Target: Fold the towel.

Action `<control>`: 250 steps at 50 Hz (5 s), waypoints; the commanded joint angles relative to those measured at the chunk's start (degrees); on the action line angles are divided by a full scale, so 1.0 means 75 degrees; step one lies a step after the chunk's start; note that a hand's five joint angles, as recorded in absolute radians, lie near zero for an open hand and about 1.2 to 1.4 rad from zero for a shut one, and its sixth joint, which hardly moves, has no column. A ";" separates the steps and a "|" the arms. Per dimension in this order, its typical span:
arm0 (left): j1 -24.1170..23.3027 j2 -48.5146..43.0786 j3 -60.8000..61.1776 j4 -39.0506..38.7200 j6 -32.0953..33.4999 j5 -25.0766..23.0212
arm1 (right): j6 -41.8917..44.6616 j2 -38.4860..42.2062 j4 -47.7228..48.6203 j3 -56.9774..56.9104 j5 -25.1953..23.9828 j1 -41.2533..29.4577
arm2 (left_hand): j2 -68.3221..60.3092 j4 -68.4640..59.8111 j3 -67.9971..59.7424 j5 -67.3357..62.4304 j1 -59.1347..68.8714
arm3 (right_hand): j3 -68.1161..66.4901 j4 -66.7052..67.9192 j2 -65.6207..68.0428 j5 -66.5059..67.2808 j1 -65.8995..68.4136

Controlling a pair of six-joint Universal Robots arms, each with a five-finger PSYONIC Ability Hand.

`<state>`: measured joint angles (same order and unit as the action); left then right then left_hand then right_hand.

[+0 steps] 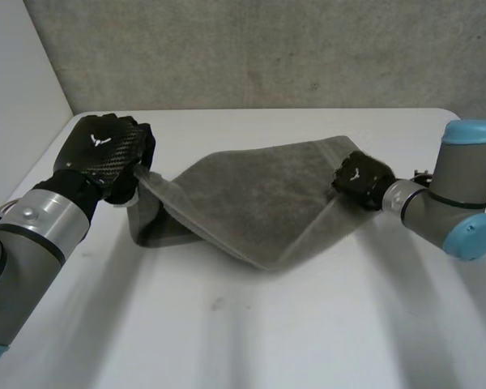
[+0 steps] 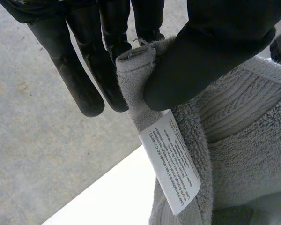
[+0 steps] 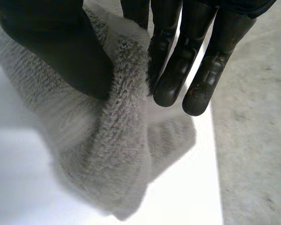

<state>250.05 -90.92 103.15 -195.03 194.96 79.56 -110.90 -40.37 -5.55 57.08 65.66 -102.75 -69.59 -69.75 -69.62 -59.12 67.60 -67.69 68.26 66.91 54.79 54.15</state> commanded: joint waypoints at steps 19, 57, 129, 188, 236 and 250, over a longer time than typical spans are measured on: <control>0.1171 0.1260 -0.1857 0.0712 -0.0505 0.0254 | -0.5066 -0.5924 -0.1283 0.1261 0.0000 0.2437 | -0.1388 -0.1367 -0.1384 -0.1451 0.1653 | -0.1642 0.1565 0.1745 0.2028 0.3447; 0.0317 -0.4869 -0.9957 0.1383 0.0795 0.1274 | -0.3460 -0.2563 0.3037 -0.2114 0.2929 -0.0140 | -0.1388 -0.1367 -0.1384 -0.1451 0.1653 | -0.1642 0.1565 0.1745 0.2028 0.3447; 0.1289 -0.3146 -0.2504 0.3914 0.4193 -0.0530 | -0.1175 -0.2915 -0.3748 0.2655 0.1441 0.0786 | -0.1388 -0.1367 -0.1384 -0.1451 0.1653 | -0.1642 0.1565 0.1745 0.2028 0.3447; 0.2110 -0.1049 0.0625 0.2308 0.3713 -0.1573 | -0.0650 -0.4576 -0.3156 0.4938 0.1078 0.1276 | -0.1388 -0.1367 -0.1384 -0.1451 0.1653 | -0.1642 0.1565 0.1745 0.2028 0.3447; 0.0844 -0.6649 -0.6921 0.2168 0.2318 0.0196 | -0.1444 -0.0266 0.2779 0.0827 0.2742 0.0247 | -0.1388 -0.1367 -0.1384 -0.1451 0.1653 | -0.1642 0.1565 0.1745 0.2028 0.3447; 0.0422 -0.6392 -0.6535 0.2203 0.2306 0.0208 | -0.2226 -0.1177 0.2627 0.1879 0.3434 0.0036 | 0.7916 0.7938 0.7921 0.7854 -0.7651 | 0.7692 -0.7768 -0.7588 -0.7306 -0.5887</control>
<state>254.37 -140.62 51.98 -178.75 212.32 81.15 -123.06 -43.07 15.08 65.59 91.64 -102.66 -11.75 -11.95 -12.01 -2.91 11.95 -11.92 13.09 13.00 3.47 11.79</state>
